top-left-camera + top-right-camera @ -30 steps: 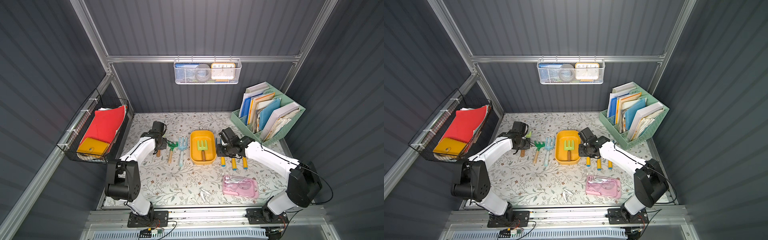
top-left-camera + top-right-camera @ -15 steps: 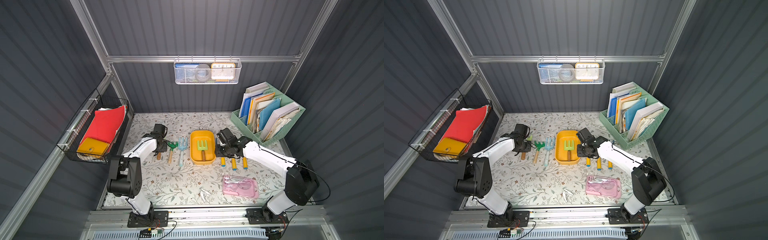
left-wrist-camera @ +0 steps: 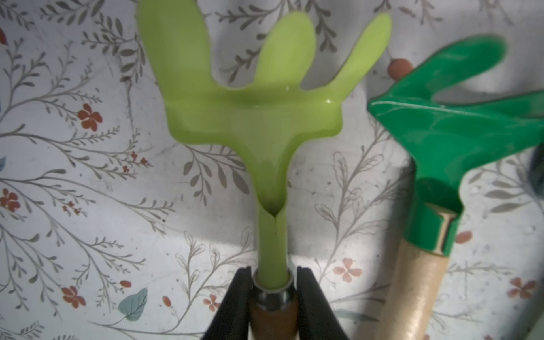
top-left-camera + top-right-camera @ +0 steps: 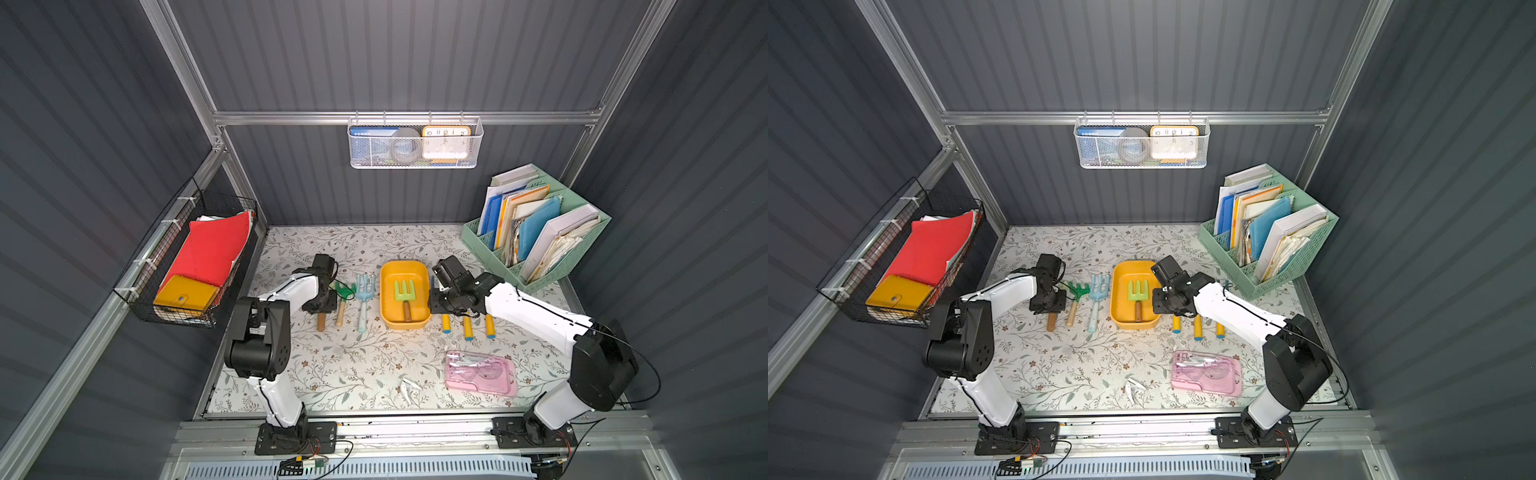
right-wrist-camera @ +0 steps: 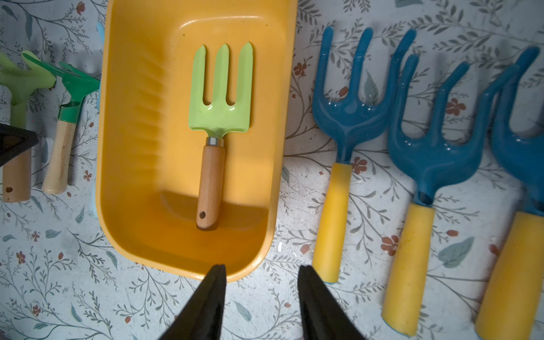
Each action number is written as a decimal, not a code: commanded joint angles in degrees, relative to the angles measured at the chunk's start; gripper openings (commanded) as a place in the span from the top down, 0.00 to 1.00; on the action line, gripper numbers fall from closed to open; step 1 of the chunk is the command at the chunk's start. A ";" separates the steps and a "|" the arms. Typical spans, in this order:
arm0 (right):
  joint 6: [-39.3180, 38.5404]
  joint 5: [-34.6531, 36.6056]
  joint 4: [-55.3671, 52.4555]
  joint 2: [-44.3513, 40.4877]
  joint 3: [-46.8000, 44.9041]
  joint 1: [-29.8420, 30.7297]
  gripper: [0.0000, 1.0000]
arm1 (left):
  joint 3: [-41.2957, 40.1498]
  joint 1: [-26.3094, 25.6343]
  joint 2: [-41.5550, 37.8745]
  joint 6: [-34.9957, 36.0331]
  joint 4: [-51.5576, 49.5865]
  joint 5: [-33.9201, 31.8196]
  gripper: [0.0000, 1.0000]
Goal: Take the hand rake out of the storage box
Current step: Place the rake at the center of the board.
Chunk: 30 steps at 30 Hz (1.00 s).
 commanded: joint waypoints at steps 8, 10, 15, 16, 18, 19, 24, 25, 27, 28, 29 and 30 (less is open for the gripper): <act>0.65 0.51 -0.79 -0.23 1.82 0.43 0.55 | 2.04 0.24 1.45 -0.99 -4.32 1.04 0.69; 0.58 0.62 -0.78 -0.32 1.90 0.43 0.55 | 3.22 0.20 2.63 -1.12 -5.98 0.47 0.67; 0.86 0.44 -0.93 -0.46 1.71 0.56 0.55 | 4.29 0.20 3.81 -1.97 -7.33 0.06 0.66; 0.99 0.30 -0.77 -0.49 1.61 0.69 0.55 | 4.26 0.22 3.68 -2.06 -7.43 -0.45 0.65; 1.07 0.29 -0.50 -0.20 1.62 0.92 0.55 | 4.25 0.20 3.16 -2.17 -7.68 -1.59 0.64; 1.07 0.27 -0.52 0.06 1.79 1.05 0.55 | 4.16 0.20 2.75 -2.22 -7.75 -2.24 0.64; 0.90 0.31 -0.80 1.25 3.02 1.86 0.55 | 3.75 0.20 1.78 -2.68 -8.04 -3.69 0.60; 0.83 0.42 -0.78 1.41 3.21 2.02 0.55 | 3.80 0.20 1.90 -2.77 -8.06 -3.74 0.59; 0.97 0.38 -0.80 1.52 3.26 2.29 0.55 | 3.81 0.20 2.08 -2.96 -8.10 -4.00 0.59; 1.00 0.46 -0.89 1.53 3.32 2.38 0.55 | 3.83 0.20 2.15 -2.88 -8.04 -3.71 0.59; 0.93 0.60 -0.97 1.53 3.27 2.42 0.55 | 3.81 0.20 2.14 -2.96 -7.90 -3.61 0.59; 0.91 0.68 -1.00 1.48 3.17 2.49 0.55 | 3.74 0.20 2.02 -3.05 -7.79 -3.40 0.59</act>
